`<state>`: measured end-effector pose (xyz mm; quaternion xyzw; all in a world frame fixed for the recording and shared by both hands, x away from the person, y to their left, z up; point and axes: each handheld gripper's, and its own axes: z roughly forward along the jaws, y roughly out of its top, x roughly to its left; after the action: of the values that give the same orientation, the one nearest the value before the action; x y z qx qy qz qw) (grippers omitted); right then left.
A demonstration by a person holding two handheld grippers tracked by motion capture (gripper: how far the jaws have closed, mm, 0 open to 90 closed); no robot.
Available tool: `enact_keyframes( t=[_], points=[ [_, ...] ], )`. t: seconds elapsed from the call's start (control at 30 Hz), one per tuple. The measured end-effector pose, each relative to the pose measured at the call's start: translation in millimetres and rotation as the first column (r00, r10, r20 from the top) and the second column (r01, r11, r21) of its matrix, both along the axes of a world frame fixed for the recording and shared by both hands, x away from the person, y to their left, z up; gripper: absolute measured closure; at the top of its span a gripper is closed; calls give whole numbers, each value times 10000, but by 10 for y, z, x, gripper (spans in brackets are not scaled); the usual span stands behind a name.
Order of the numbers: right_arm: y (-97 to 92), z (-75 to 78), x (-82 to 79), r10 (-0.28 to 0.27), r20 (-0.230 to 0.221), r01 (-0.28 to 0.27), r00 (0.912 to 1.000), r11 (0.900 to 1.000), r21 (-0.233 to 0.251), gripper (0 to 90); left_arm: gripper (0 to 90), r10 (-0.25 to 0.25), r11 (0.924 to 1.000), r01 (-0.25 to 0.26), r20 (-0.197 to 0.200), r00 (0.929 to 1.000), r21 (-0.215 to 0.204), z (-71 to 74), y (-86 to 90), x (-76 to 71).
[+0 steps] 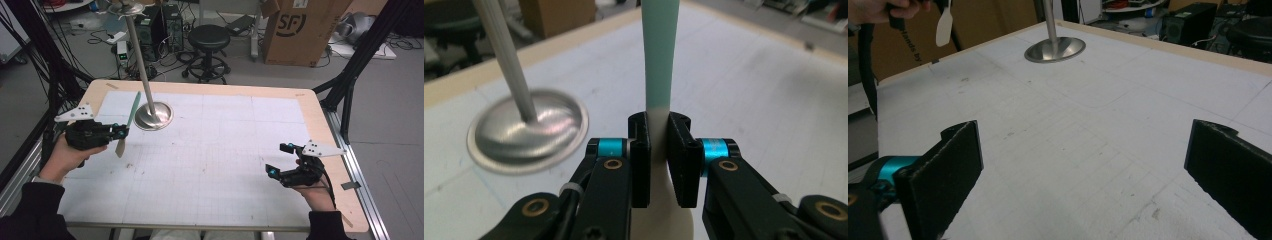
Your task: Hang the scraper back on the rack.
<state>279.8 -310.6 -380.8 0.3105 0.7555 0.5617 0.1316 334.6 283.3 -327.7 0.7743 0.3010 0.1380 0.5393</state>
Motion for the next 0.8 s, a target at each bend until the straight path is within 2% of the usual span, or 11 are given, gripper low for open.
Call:
enact_keyframes(
  t=[0.03, 0.1, 0.27, 0.5, 0.6, 0.8],
  points=[
    [-1, -1, 5, 27, -3, -27, 10000, 10000, 8, 11, 807, 161, 9997, -160, 52, 9999, -193, 75, 25, 45],
    [-1, -3, 7, 37, -18, -37, 10000, 10000, 16, 11, 807, 238, 9993, -236, 61, 9997, -280, 100, 31, 62],
    [-10, -1, 11, 71, -15, -71, 10000, 9999, 85, 11, 807, 777, 9952, -760, 245, 9967, -622, 288, 116, 191],
    [-8, 3, 3, 108, 22, -108, 9999, 9999, 12, 11, 807, 1107, 9913, -1058, 599, 9921, -786, 543, 249, 344],
    [-4, 0, 2, 120, 5, -120, 9999, 9999, -15, 11, 807, 1259, 9883, -1189, 712, 9895, -958, 611, 324, 408],
    [-1, -42, 26, 219, -185, -219, 9996, 9998, -12, 11, 807, 1445, 9825, -1357, 618, 9876, -1277, 671, 475, 491]
  ],
)
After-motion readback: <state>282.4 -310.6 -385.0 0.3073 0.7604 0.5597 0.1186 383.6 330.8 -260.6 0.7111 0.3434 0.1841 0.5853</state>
